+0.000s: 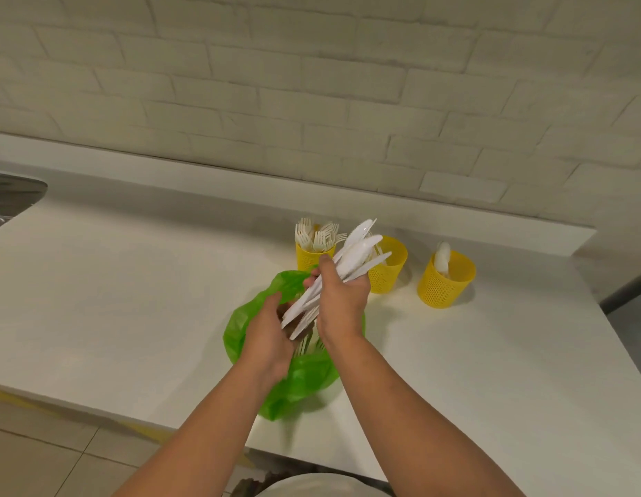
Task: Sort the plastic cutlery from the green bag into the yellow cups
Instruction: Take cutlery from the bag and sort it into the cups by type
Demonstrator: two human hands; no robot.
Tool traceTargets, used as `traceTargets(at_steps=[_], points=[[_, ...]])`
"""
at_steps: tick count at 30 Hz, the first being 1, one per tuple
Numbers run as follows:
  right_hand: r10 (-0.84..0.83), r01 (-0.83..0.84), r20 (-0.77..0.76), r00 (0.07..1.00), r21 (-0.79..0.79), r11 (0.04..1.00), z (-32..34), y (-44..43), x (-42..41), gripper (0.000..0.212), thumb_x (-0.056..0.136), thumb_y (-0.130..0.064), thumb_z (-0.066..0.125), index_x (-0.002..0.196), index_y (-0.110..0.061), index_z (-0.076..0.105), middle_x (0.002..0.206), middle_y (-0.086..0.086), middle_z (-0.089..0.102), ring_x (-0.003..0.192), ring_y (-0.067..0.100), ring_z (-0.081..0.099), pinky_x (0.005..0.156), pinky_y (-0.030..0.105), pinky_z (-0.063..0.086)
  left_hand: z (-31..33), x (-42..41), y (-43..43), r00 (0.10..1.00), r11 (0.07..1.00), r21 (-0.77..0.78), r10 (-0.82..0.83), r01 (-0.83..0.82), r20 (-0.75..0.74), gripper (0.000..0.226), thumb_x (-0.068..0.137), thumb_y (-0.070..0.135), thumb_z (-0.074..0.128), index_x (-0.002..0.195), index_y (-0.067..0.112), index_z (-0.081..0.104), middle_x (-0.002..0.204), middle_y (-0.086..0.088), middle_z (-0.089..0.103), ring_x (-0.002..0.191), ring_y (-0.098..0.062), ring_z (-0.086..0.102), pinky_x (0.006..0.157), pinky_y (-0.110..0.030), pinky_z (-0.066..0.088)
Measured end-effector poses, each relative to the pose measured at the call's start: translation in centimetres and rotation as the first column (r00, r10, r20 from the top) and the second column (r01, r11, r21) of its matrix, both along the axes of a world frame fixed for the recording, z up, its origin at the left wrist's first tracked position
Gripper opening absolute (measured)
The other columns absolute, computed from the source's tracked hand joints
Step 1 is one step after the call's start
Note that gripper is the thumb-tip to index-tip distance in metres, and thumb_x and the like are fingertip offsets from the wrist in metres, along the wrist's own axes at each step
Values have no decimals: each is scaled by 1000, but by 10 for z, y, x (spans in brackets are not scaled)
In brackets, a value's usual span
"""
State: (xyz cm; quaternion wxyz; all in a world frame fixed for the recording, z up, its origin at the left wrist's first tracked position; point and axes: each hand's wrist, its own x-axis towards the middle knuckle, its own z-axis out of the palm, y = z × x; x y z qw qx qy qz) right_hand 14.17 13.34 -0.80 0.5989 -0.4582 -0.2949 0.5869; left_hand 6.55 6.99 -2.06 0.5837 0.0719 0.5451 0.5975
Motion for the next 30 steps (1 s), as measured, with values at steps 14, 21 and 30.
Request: traceTargets(at_steps=[14,21,30], points=[[127,-144,321,938,31,989,6,-21,13,15,84,-17,80,87,-23,67,74,-6,76,71,11,74,73,36,60,16,27,16,998,998,-36,-48,49,29,30,106,8,45,107,10,75,104,-10,79,100,-25,72,95,-40,55],[54,-52,86,995,-20,998,9,-13,25,27,96,-25,68,82,-4,59,58,10,60,52,26,59,55,36,50,23,20,15,983,987,38,-159,156,87,35,110,34,37,104,10,61,100,-16,70,76,-24,70,68,-37,59],[49,-54,205,977,21,998,3,-20,27,31,84,-17,79,99,7,66,76,18,74,67,30,74,64,36,60,33,38,23,970,987,-34,-150,159,189,53,107,52,34,108,16,73,87,-3,78,73,-16,74,70,-30,58]])
